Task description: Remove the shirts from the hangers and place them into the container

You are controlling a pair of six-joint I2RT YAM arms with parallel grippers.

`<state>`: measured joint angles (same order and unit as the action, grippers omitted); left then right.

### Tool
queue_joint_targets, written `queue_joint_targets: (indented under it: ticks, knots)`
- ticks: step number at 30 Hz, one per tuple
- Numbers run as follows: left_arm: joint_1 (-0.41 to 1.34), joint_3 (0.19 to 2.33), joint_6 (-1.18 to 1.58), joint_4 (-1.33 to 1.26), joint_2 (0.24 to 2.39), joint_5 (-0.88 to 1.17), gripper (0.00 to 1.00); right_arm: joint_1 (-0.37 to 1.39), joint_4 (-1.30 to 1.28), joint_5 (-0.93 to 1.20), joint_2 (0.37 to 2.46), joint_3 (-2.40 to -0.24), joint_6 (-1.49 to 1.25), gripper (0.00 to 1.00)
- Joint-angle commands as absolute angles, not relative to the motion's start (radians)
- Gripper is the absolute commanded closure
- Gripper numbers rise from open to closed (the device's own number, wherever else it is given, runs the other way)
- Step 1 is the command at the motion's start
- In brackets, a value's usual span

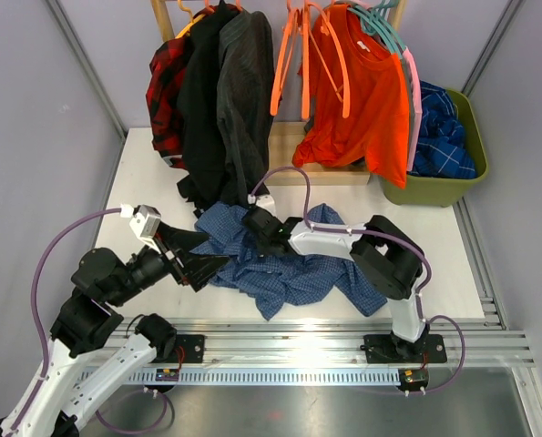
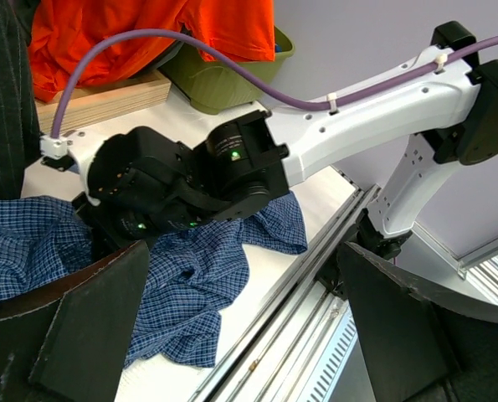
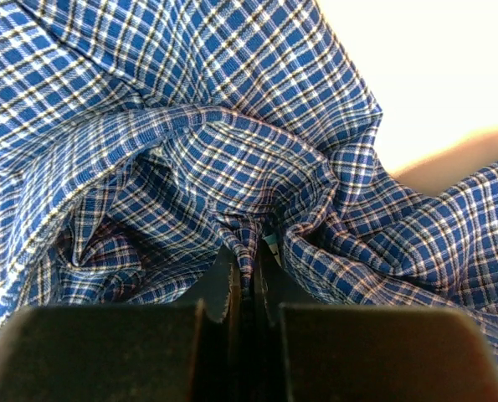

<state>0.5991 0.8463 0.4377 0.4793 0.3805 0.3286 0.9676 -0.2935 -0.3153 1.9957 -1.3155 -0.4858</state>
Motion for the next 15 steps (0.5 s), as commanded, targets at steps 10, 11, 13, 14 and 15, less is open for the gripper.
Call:
queue_joint_targets:
  ticks: [10,11,13,14,15]
  knots:
    - [0.598,0.836,0.445,0.437,0.414,0.362,0.01,0.901,-0.661,-0.745,1.64,-1.183,-0.765,1.0]
    - [0.598,0.836,0.446,0.434,0.417,0.367,0.01,0.884,-0.681,-0.764,1.579,-1.18,-0.784,1.0]
    - [0.598,0.841,0.448,0.426,0.428,0.379,0.01,0.855,-0.753,-0.816,1.524,-1.181,-0.796,1.0]
    - [0.598,0.841,0.449,0.423,0.437,0.382,0.01,0.827,-0.781,-0.833,1.473,-1.183,-0.813,1.0]
    - [0.6,0.844,0.451,0.42,0.44,0.385,0.01,0.813,-0.837,-0.872,1.447,-1.186,-0.819,1.0]
